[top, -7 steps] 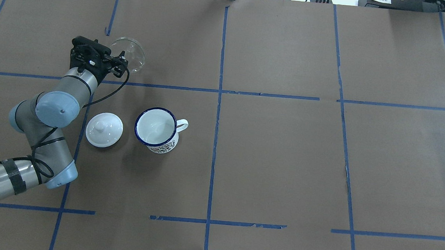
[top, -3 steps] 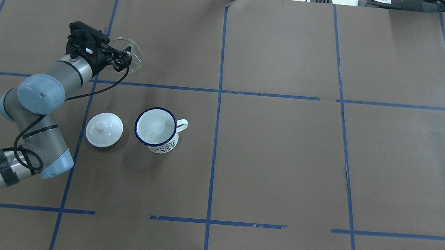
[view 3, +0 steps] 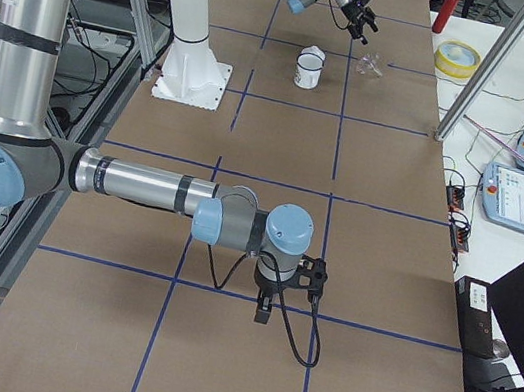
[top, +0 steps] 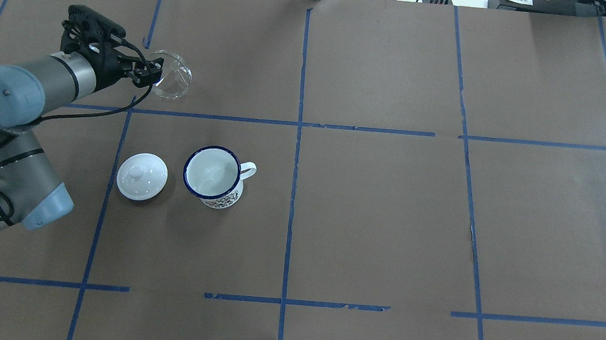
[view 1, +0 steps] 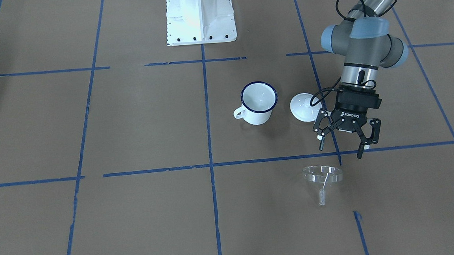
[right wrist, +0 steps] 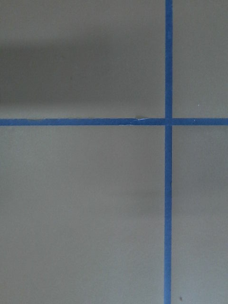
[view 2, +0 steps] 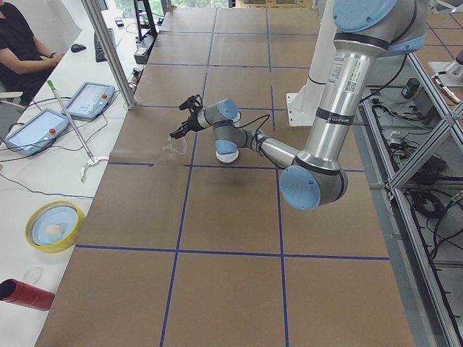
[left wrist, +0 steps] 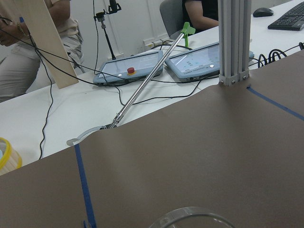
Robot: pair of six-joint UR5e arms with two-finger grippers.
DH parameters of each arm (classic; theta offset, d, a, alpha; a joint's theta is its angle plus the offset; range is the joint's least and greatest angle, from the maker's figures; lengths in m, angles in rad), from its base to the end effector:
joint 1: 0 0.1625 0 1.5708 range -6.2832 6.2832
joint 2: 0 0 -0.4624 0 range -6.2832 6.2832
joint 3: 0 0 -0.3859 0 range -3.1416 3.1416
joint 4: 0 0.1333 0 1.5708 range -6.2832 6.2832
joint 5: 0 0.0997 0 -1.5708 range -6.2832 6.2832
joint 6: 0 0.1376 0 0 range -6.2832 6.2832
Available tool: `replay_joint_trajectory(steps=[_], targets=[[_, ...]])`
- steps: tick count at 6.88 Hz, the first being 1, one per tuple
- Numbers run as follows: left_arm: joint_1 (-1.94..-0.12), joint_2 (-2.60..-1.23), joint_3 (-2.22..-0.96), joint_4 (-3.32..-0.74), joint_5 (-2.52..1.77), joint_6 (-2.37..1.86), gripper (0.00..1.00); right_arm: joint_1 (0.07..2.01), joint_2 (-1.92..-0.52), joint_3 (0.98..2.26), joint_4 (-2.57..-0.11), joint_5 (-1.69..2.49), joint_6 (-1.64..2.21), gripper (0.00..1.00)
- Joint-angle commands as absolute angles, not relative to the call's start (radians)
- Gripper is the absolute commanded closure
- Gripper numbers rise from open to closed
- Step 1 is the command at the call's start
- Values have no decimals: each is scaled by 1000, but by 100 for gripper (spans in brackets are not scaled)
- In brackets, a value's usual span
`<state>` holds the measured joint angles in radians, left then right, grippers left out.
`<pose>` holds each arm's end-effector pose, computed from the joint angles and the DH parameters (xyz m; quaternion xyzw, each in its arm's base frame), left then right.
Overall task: Remove funnel from cup
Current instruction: 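Lower the funnel onto the table farther from the robot and release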
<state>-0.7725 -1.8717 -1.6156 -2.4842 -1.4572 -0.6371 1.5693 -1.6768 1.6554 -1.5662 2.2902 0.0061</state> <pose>0.3693 -0.5678 0.4204 0.4730 0.3520 0.0317 0.8071 0.0420 -0.4349 0.7357 -0.0092 -0.3519 0.0051 0.9360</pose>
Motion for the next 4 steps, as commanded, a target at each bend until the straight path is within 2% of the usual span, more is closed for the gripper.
replay_joint_trajectory(steps=[1,4], targets=[[-859,-1867,-1715,-2263,-1735,-673,0,1569,-1677,1655,-1566,2290,6,0],[-859,-1862,-1793,-1899,-1951,-758,0,1569,-1677,1655,-1566,2290,6,0]])
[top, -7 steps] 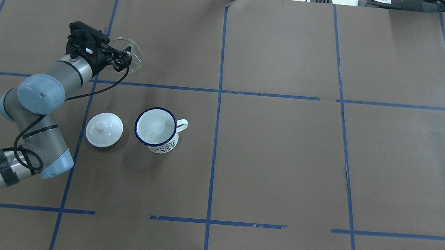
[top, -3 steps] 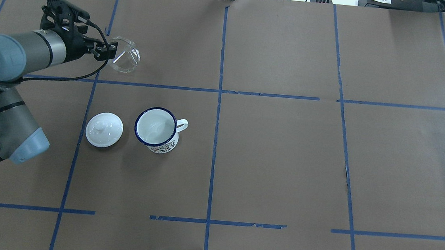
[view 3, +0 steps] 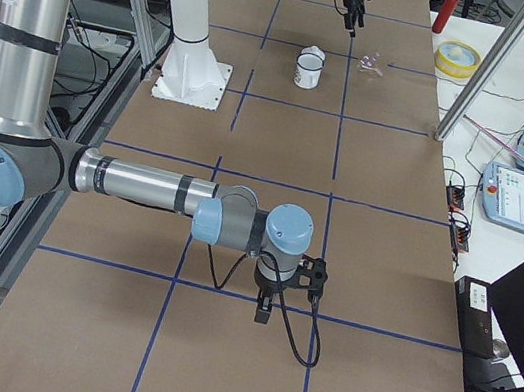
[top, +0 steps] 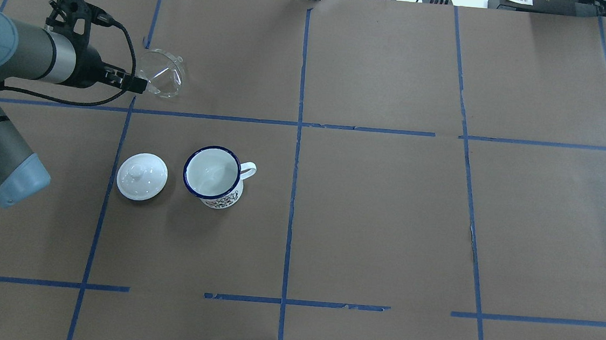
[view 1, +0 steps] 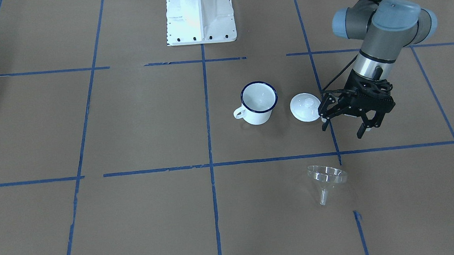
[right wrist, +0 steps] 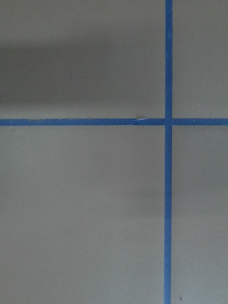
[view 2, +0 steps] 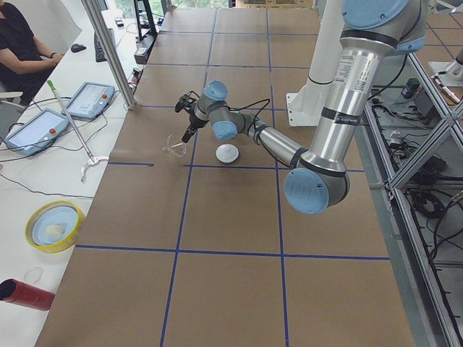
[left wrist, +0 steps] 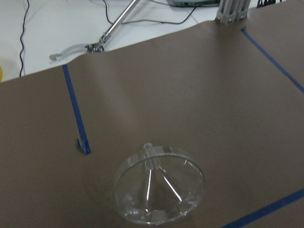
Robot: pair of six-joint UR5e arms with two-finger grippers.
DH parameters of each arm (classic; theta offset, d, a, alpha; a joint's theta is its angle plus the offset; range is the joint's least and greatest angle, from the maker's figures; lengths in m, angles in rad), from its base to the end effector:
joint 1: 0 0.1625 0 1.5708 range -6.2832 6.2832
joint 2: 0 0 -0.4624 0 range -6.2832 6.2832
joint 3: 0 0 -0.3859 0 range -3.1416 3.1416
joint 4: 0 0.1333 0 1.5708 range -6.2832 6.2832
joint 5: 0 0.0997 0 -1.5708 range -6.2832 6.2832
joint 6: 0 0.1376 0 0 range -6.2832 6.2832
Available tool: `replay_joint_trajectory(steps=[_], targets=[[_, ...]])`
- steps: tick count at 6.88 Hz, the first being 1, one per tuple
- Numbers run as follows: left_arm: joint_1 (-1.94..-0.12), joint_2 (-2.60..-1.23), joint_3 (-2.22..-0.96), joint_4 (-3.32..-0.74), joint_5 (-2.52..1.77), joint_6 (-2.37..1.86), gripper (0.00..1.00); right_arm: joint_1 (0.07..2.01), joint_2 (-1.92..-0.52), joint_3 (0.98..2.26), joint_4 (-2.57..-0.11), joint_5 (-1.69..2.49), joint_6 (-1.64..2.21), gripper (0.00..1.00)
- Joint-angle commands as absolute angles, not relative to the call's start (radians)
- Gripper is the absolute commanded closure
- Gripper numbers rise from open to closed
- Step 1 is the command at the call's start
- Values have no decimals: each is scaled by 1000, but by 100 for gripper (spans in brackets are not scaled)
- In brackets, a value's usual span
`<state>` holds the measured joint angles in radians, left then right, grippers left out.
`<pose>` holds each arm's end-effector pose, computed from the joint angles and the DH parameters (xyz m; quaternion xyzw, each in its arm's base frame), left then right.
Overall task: Remove funnel from cup
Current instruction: 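Move the left gripper to the white lid and grasp its knob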
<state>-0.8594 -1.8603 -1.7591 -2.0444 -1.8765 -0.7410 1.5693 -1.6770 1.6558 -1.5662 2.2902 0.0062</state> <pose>0.3479 -0.5443 0.4232 0.2486 0.4018 0.0567 0.8795 0.0420 -0.4348 0.7356 -0.0091 -0.3519 0.0051 0.9360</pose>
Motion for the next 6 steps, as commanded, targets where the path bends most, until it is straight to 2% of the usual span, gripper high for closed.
replay_joint_trajectory(steps=[1,2,6], targets=[[-859,-1867,-1796,-1832,-2030,-805,0,1569,-1678,1655,-1566,2290,6,0],[-848,-1871,-1786,-1826,-2034,-983,0,1569,-1678,1657,-1566,2290,6,0],[-712,-1867,-1773,-1827,-1997,-1095,0,1569,-1677,1655,-1566,2290,6,0]])
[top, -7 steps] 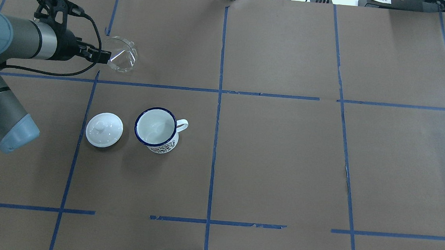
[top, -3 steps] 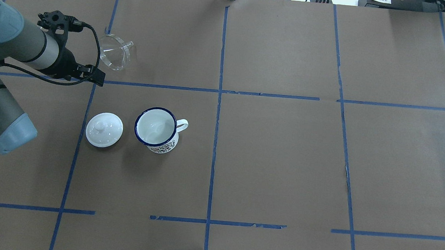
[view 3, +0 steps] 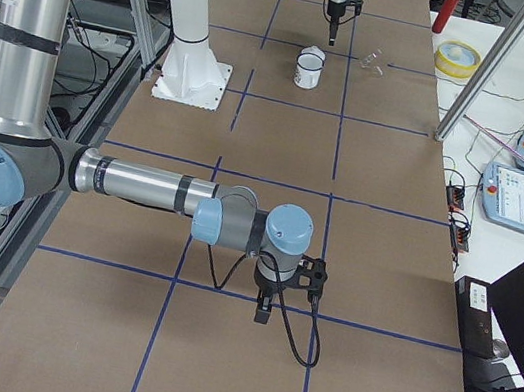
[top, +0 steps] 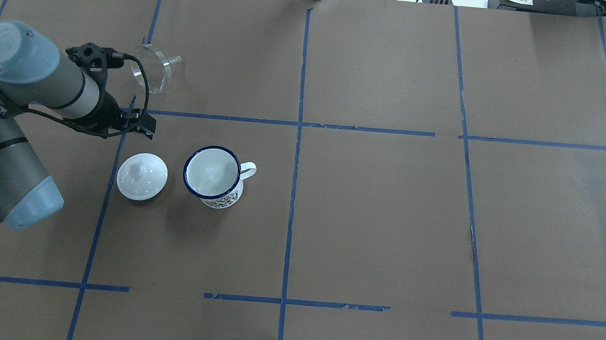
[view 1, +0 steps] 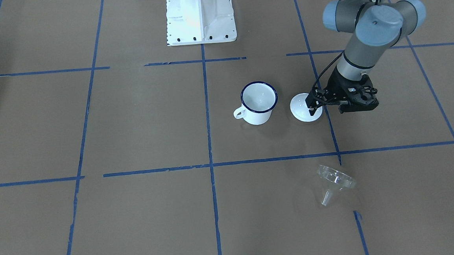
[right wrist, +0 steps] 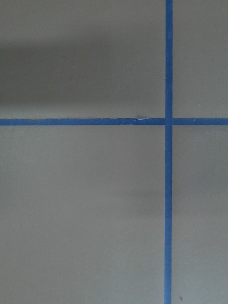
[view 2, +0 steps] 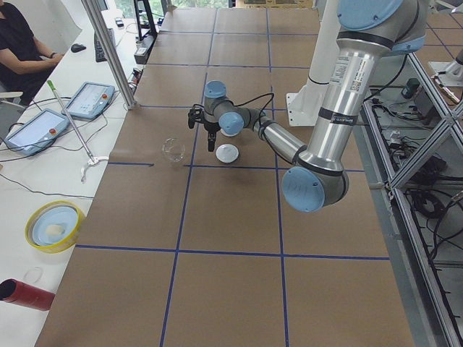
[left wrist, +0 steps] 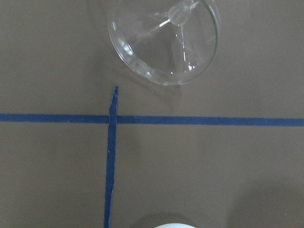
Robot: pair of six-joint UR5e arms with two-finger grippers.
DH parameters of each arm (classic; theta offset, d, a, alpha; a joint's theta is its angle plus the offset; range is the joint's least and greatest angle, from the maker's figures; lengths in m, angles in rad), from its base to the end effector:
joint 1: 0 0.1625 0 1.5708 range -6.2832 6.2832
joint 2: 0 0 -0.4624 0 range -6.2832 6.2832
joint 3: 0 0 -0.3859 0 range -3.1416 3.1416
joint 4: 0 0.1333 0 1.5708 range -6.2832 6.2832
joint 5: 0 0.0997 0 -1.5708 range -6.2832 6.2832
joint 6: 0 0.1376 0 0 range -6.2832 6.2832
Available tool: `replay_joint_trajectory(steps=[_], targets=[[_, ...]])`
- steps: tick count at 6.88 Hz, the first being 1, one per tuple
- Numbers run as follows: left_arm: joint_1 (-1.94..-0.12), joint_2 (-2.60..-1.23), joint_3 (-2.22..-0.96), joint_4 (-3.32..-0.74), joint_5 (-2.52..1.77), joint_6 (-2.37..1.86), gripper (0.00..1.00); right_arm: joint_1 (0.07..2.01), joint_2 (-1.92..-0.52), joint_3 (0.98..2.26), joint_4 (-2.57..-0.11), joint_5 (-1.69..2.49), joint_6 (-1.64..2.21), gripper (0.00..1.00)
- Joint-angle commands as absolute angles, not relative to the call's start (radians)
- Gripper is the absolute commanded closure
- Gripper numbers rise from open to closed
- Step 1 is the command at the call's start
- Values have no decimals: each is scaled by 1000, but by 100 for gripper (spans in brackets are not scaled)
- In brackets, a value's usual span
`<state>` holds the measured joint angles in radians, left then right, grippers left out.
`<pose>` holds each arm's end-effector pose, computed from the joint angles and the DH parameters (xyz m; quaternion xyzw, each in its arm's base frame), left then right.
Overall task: Remove funnel from cup
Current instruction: 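Move the left gripper to the white lid and grasp its knob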
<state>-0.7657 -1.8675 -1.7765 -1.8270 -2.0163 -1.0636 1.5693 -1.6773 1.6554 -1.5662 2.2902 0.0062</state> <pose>0.4037 -0.4908 0.4404 0.0496 0.4124 -0.0357 0.9090 0.0420 -0.4346 0.7359 -0.0095 -0.3519 0.0052 0.9360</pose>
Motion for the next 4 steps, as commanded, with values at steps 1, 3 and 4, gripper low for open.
replay_joint_trajectory(steps=[1,3,4], targets=[[-669,-1867,-1773,-1827,-1976,-1147,3,1569,-1678,1655,-1566,2290,6,0],[-631,-1865,-1773,-1825,-1936,-1172,24,1569,-1678,1655,-1566,2290,6,0],[-632,-1862,-1782,-1825,-1934,-1170,33,1569,-1677,1655,-1566,2290,6,0]])
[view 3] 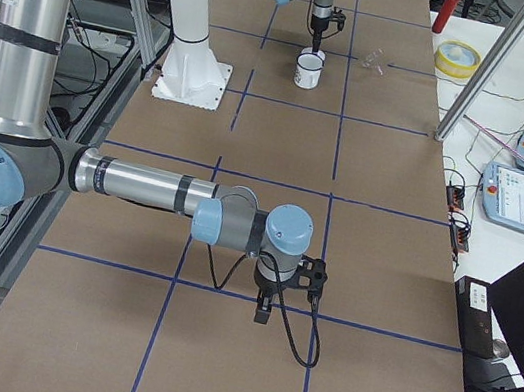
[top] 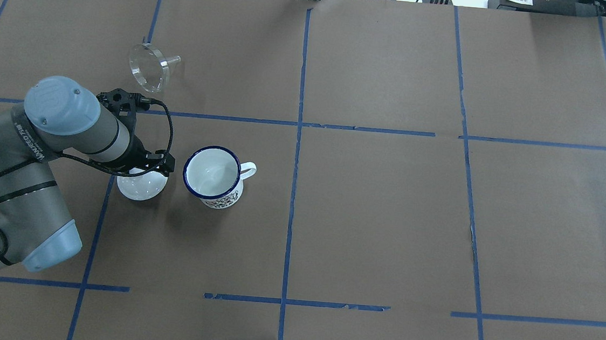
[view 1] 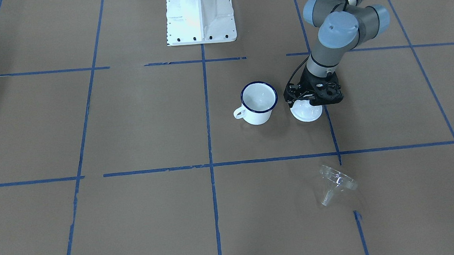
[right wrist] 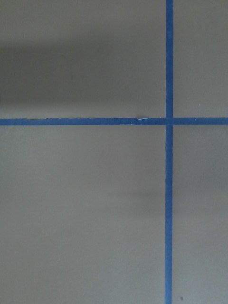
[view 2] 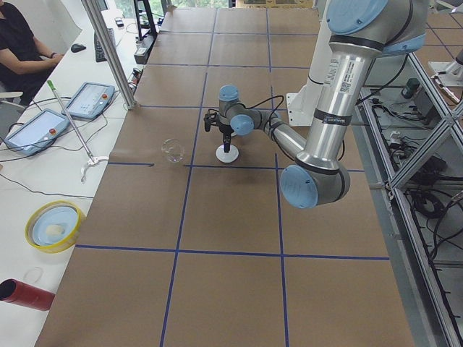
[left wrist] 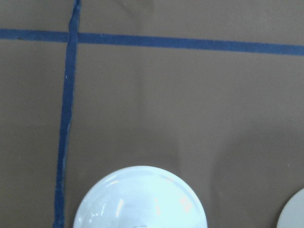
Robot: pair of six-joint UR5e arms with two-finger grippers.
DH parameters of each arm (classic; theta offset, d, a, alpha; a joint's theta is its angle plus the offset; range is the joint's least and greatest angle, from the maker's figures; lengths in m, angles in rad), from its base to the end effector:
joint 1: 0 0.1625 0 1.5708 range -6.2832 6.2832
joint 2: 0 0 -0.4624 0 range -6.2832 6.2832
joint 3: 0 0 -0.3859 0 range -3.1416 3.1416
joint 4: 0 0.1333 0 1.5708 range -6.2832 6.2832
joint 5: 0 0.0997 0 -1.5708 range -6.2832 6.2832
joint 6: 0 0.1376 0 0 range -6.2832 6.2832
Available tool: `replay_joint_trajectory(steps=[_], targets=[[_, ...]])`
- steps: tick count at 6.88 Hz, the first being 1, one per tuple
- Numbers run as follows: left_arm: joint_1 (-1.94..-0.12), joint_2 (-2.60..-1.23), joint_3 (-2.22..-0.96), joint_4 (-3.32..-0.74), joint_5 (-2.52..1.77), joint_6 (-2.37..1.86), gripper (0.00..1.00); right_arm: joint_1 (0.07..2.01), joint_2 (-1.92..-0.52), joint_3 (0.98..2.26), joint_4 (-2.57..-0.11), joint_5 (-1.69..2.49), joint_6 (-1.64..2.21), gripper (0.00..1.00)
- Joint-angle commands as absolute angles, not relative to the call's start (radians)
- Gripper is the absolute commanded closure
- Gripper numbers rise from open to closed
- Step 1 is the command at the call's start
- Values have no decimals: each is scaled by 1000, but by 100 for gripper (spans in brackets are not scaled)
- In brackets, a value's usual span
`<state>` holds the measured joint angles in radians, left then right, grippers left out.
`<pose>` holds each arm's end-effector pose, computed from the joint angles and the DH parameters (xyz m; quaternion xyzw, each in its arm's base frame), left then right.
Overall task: Remove funnel from cup
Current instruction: 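Move the left gripper to the white lid and grasp its knob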
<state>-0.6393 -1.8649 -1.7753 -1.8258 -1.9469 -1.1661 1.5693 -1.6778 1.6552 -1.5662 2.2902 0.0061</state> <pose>0.4588 -0.4442 0.4456 0.0296 0.4000 -0.0386 0.9152 0.0420 -0.4343 0.7363 -0.0098 -0.3519 0.0053 0.9360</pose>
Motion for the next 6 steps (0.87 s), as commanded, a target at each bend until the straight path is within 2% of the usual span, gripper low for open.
replay_joint_trajectory(steps=[1,6], targets=[[-632,-1859,-1789,-1825,-1933,-1167,35,1569,-1677,1655,-1566,2290,6,0],[-646,-1859,-1793,-1825,-1934,-1157,41,1569,-1677,1657,-1566,2290,6,0]])
